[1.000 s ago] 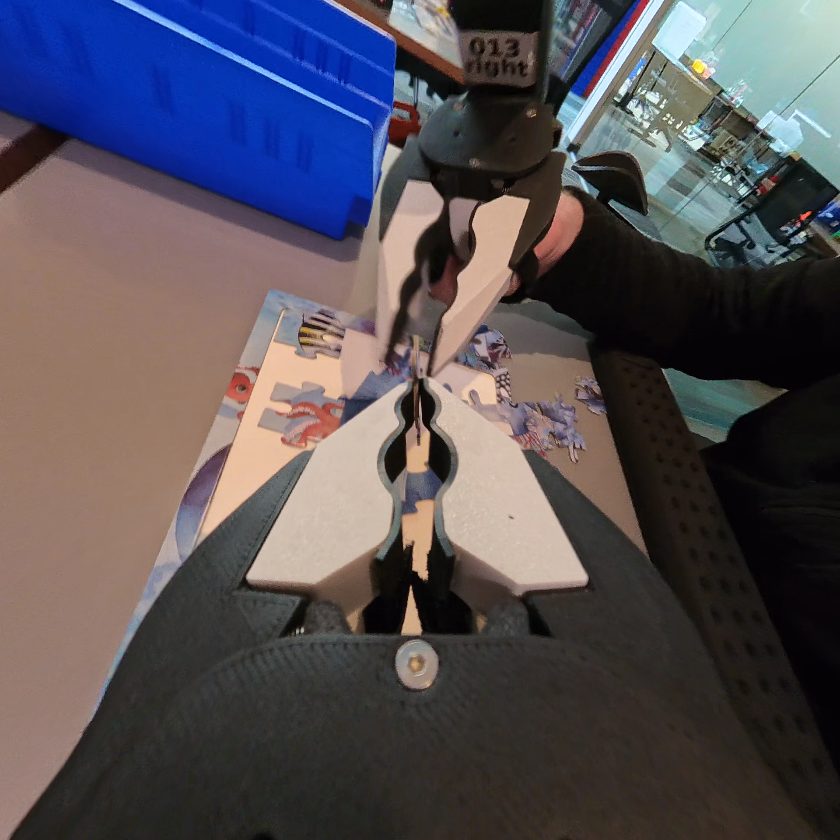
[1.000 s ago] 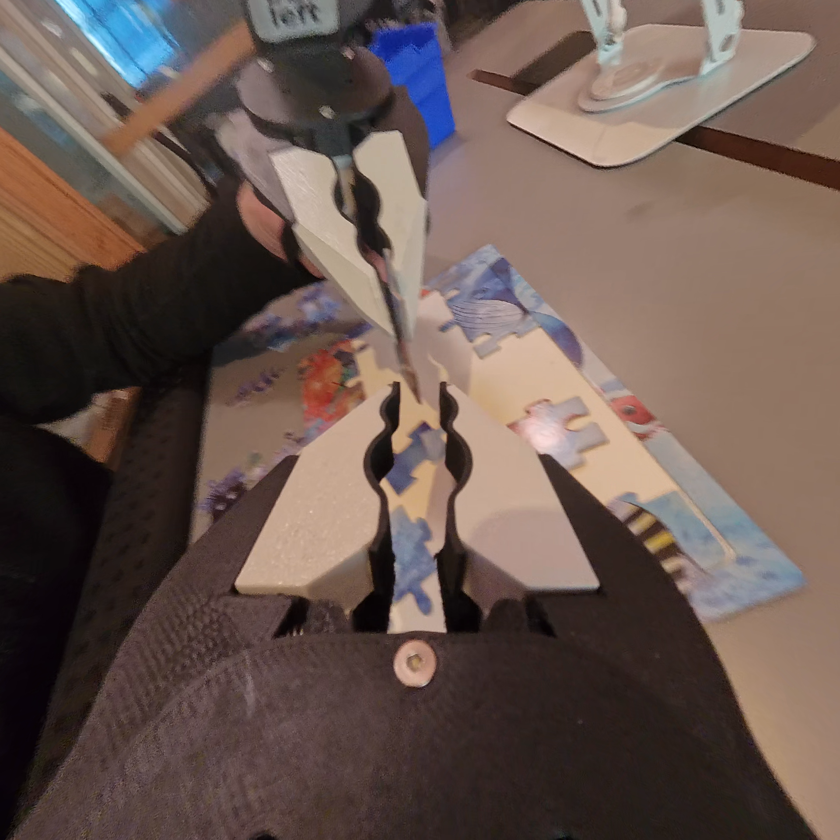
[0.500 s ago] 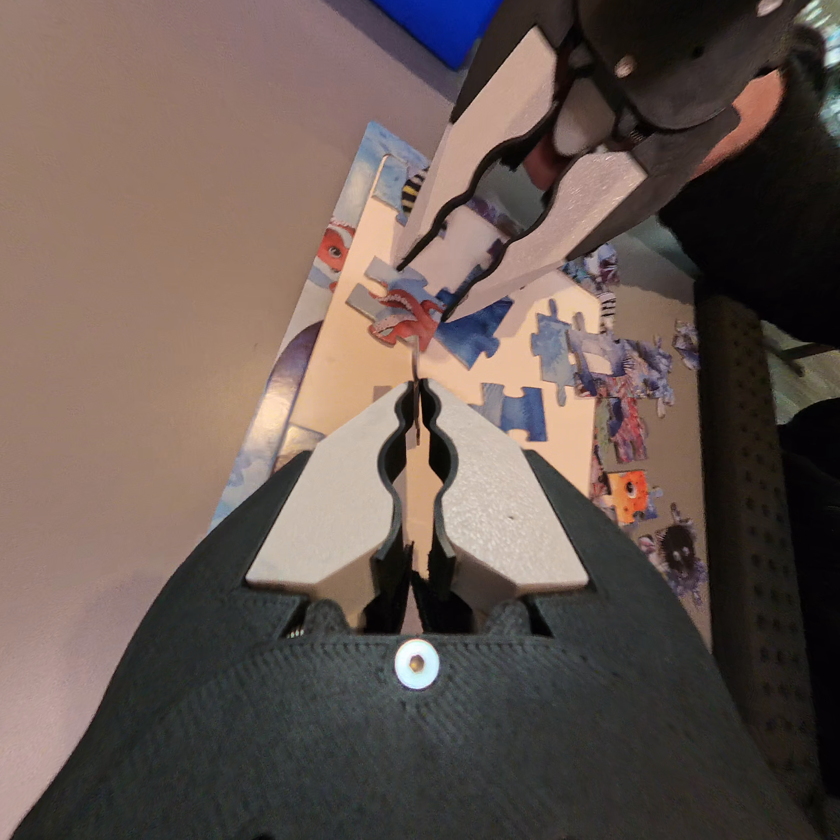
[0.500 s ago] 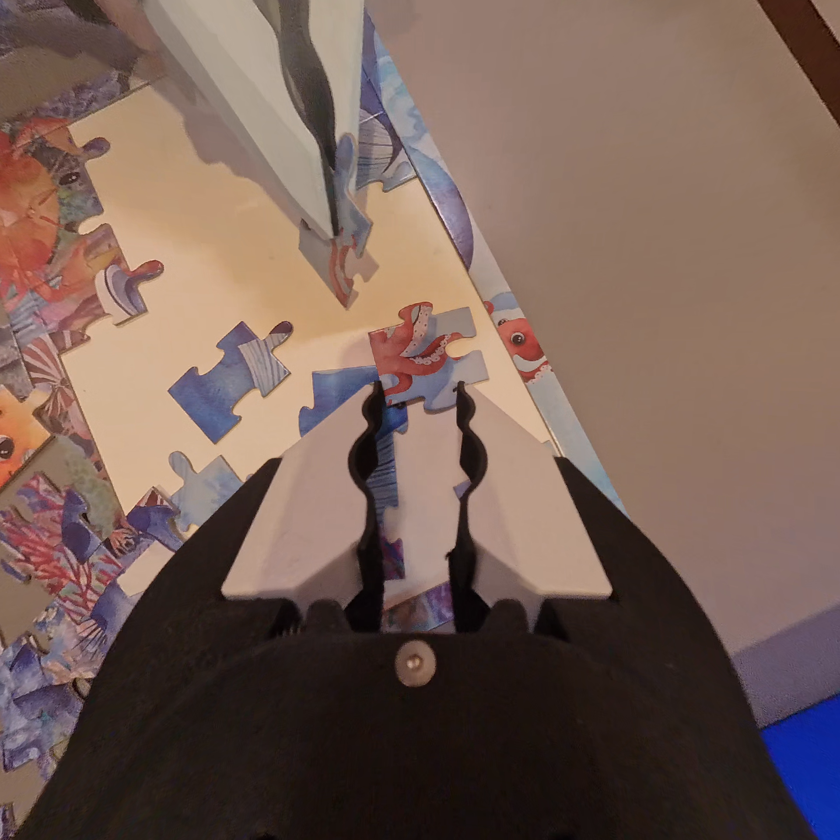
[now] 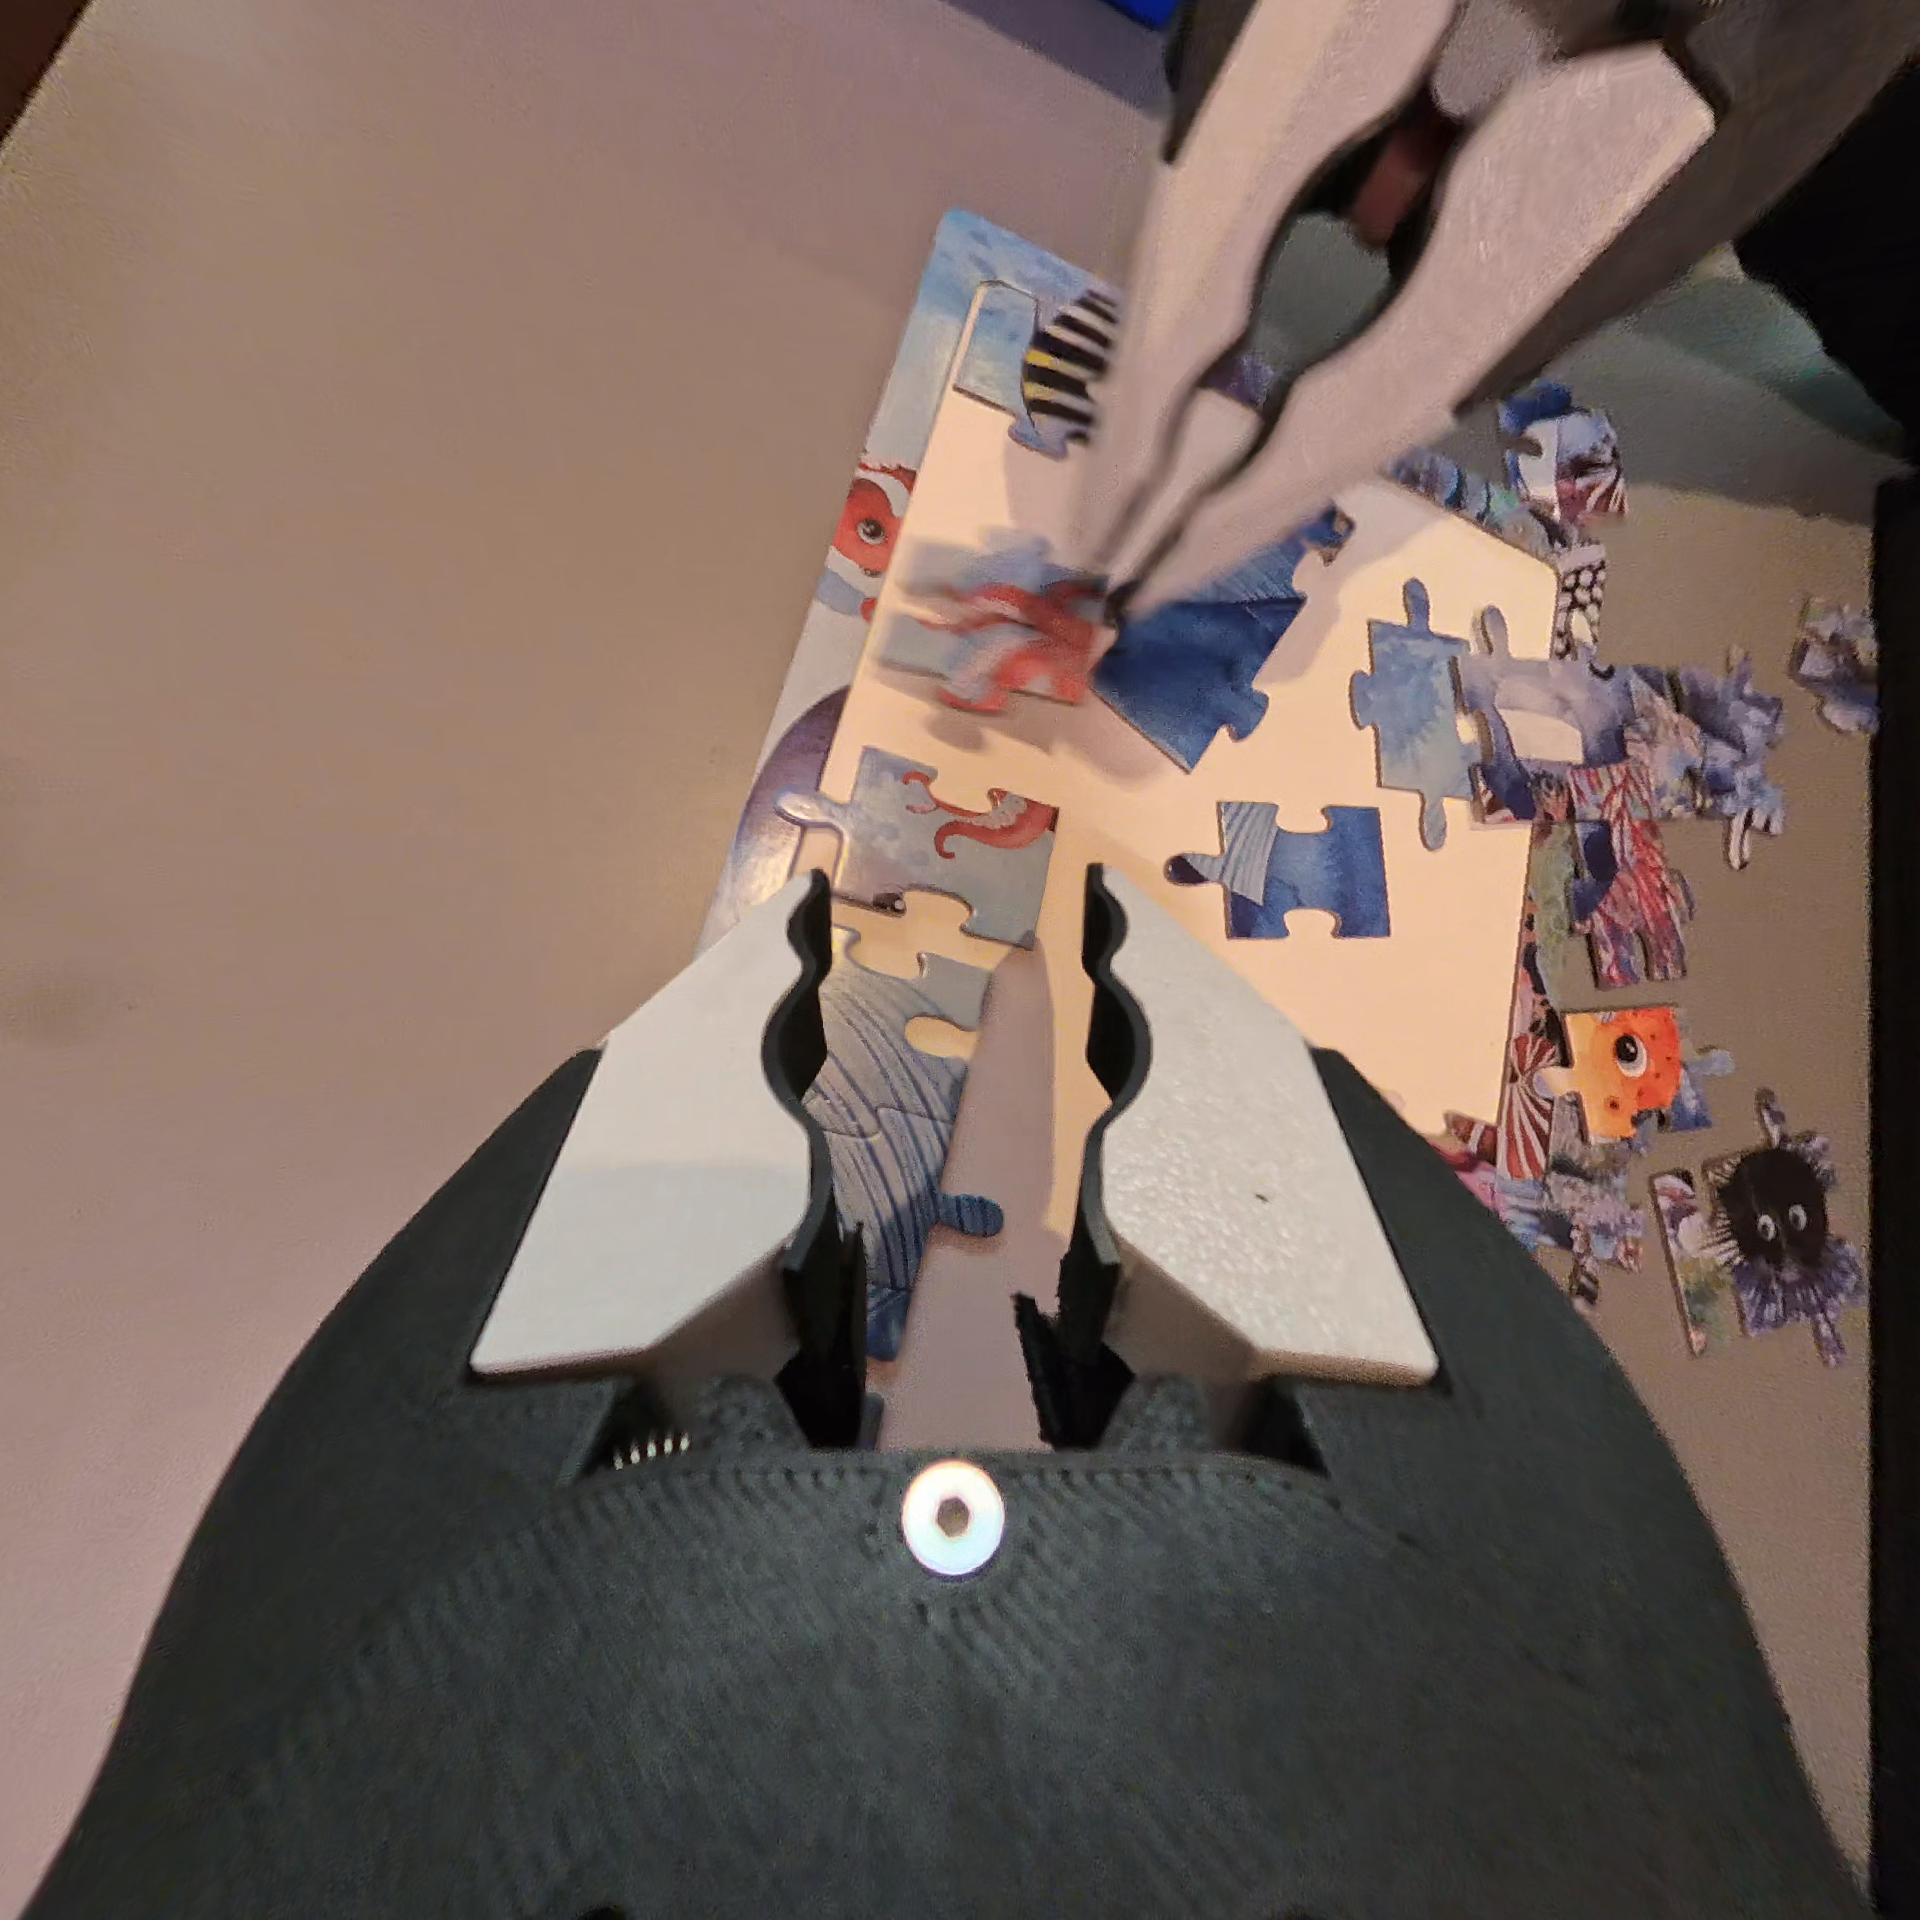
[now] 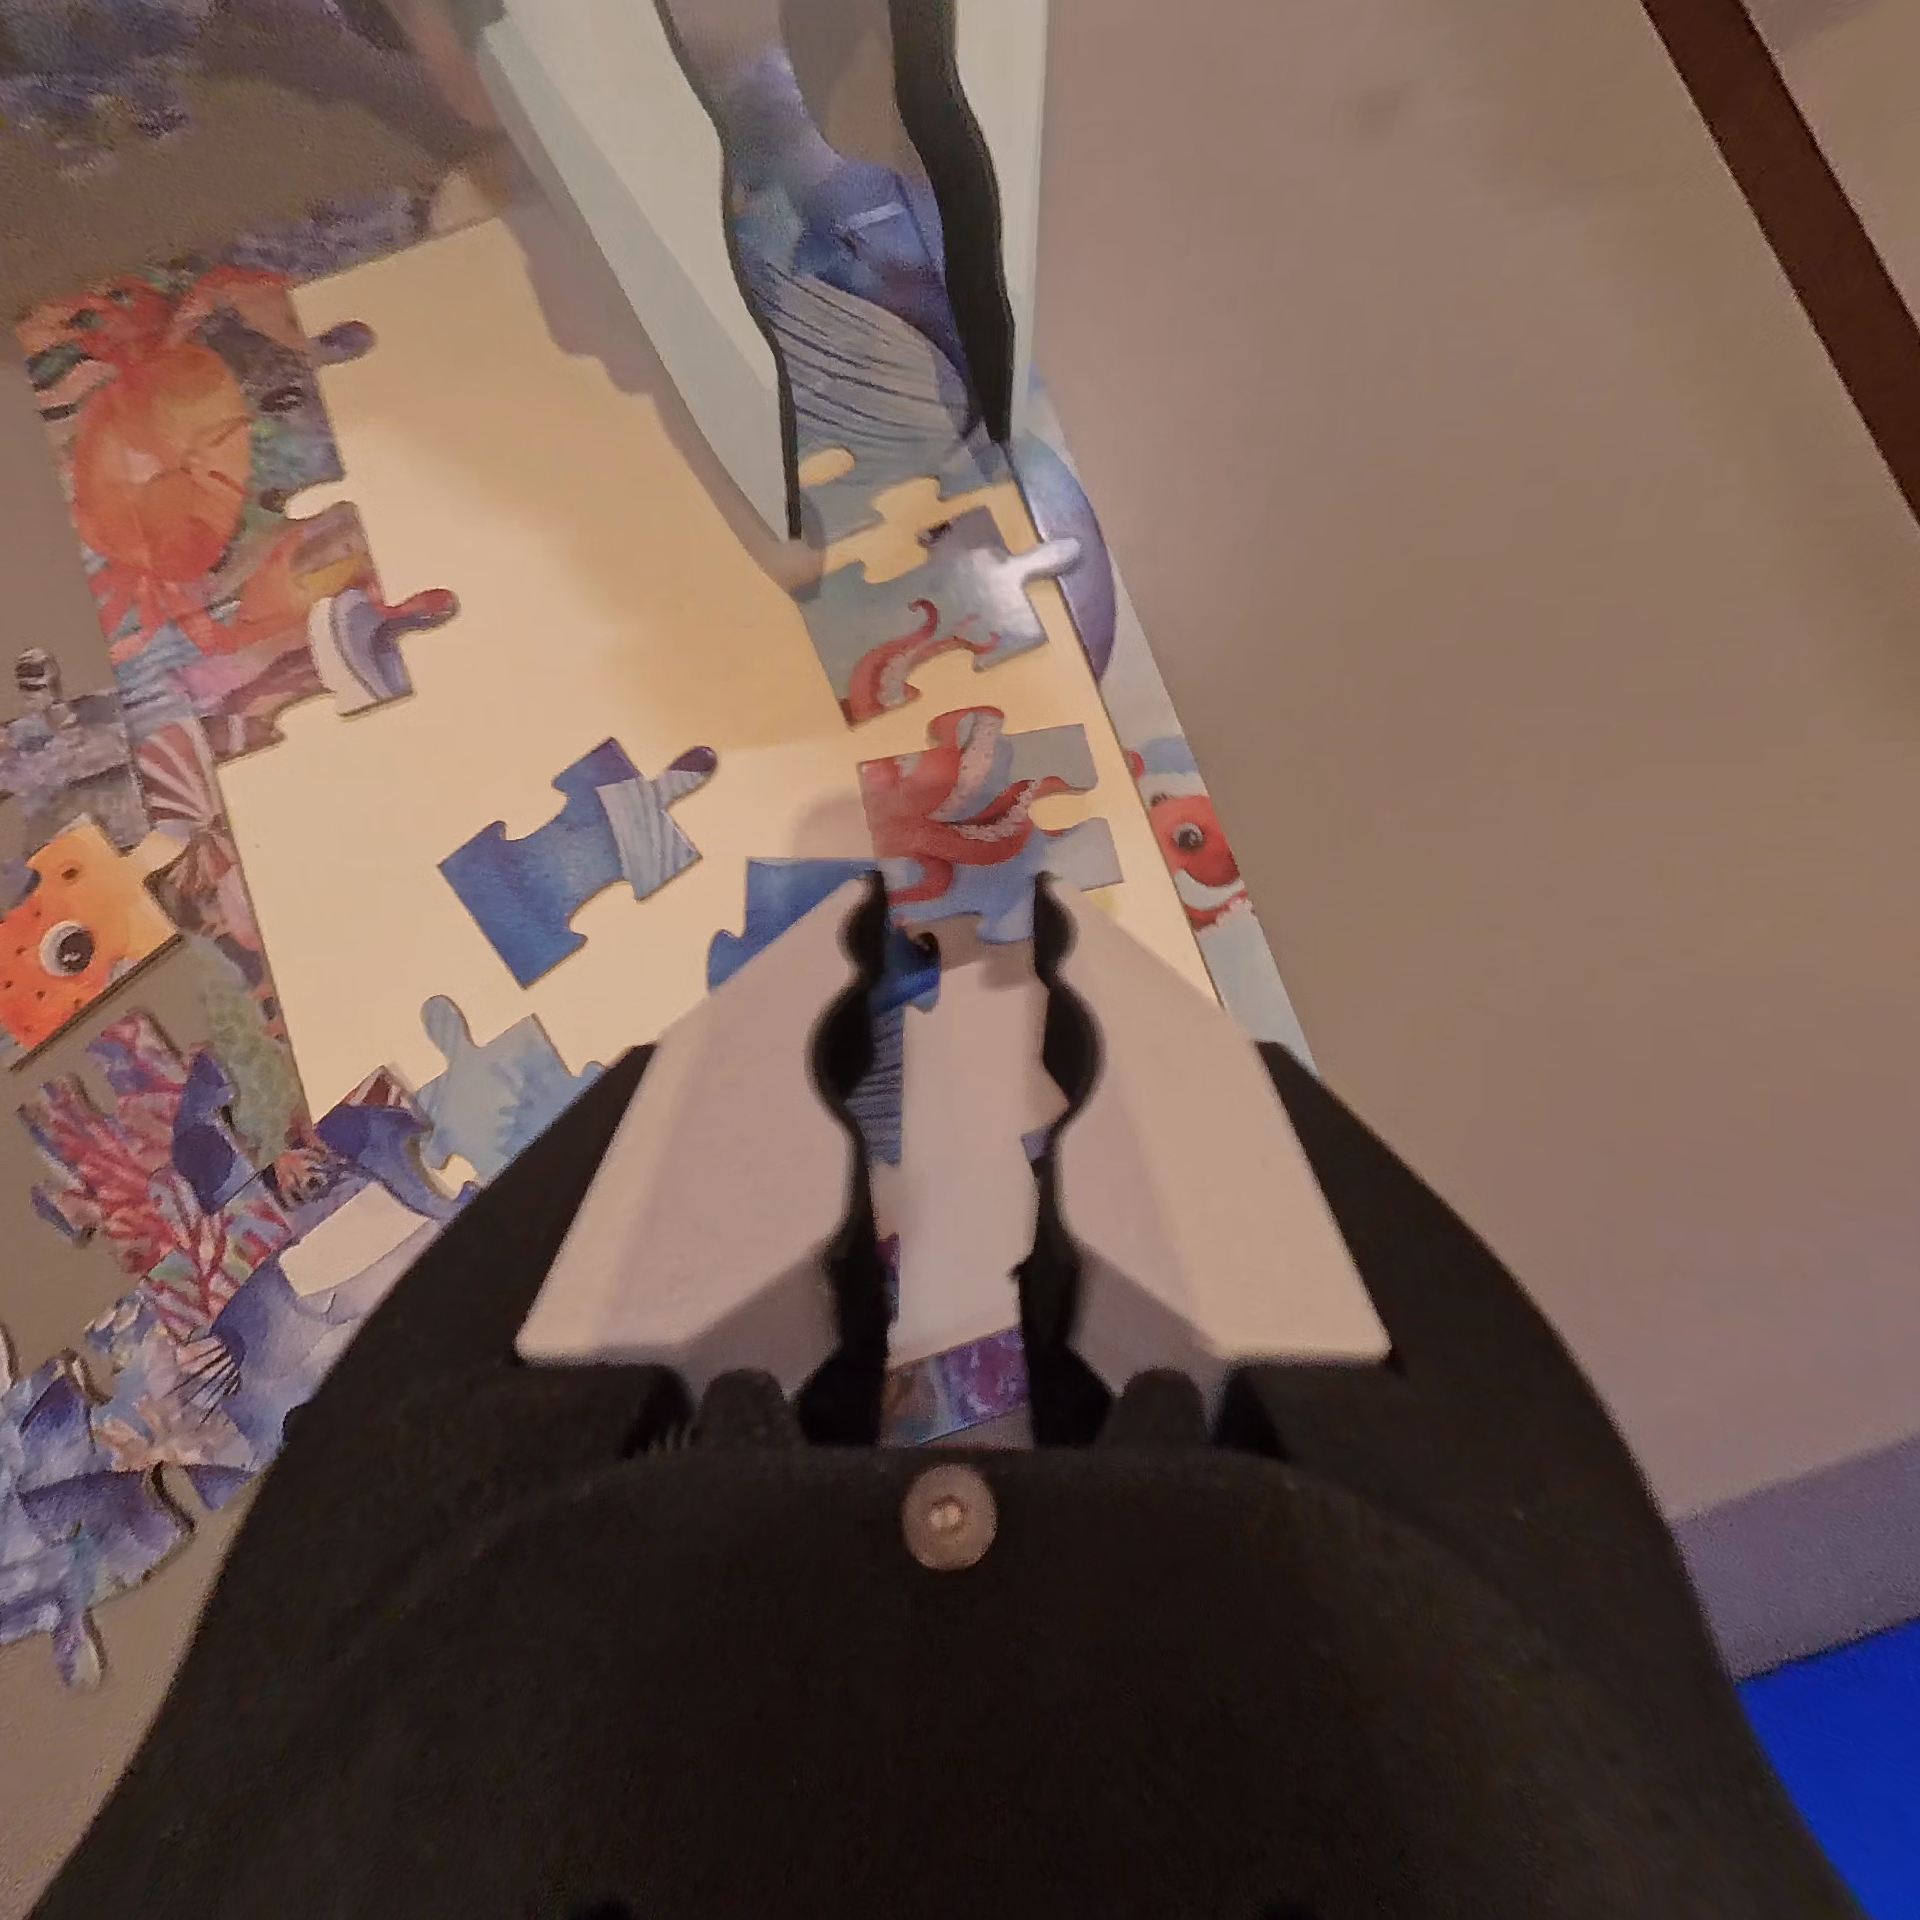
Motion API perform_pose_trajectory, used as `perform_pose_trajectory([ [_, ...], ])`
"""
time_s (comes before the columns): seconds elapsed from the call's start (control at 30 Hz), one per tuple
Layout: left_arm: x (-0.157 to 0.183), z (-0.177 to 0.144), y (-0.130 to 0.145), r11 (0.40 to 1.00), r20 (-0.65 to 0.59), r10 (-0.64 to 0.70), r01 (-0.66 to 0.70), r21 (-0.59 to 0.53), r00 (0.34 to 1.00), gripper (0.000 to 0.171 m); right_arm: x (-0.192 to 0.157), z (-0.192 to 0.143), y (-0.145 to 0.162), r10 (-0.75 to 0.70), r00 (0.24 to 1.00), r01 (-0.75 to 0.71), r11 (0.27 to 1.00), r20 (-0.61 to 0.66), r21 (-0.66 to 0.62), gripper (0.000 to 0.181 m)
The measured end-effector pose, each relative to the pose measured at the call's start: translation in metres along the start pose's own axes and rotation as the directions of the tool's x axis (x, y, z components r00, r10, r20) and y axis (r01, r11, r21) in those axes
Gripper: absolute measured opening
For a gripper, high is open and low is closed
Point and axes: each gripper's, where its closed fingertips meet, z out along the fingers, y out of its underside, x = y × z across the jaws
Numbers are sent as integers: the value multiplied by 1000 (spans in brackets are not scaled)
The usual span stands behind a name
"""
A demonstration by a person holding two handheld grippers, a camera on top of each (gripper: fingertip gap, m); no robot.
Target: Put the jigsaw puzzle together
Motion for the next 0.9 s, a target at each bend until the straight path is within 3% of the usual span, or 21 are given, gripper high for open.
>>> perform_pose_trajectory([
  [0.03, 0, 1, 1, 1000, 16, 26, -26, -9, 1000, 47, -3, -1, -4, -26, 1000, 26, 1000, 14, 15, 0],
  [0.17, -3, 14, 8, 992, 87, 104, -97, -79, 991, 49, -5, 3, -10, -59, 997, 60, 998, 40, -12, 1],
  [0.3, -1, 18, 7, 987, 102, 142, -132, -95, 985, 51, 2, 5, -8, -62, 998, 62, 997, 9, -54, 21],
  [0.37, -4, 19, 11, 982, 125, 159, -144, -121, 979, 50, 15, 7, -4, -78, 995, 72, 994, -69, -85, 41],
  [0.47, -3, 20, 11, 980, 128, 174, -159, -119, 976, 50, 20, 15, 3, -92, 992, 80, 989, -90, -128, 45],
  [0.9, -2, 20, 12, 967, 149, 234, -214, -140, 961, 48, 2, 25, -8, -140, 989, 143, 988, 50, -54, 12],
])
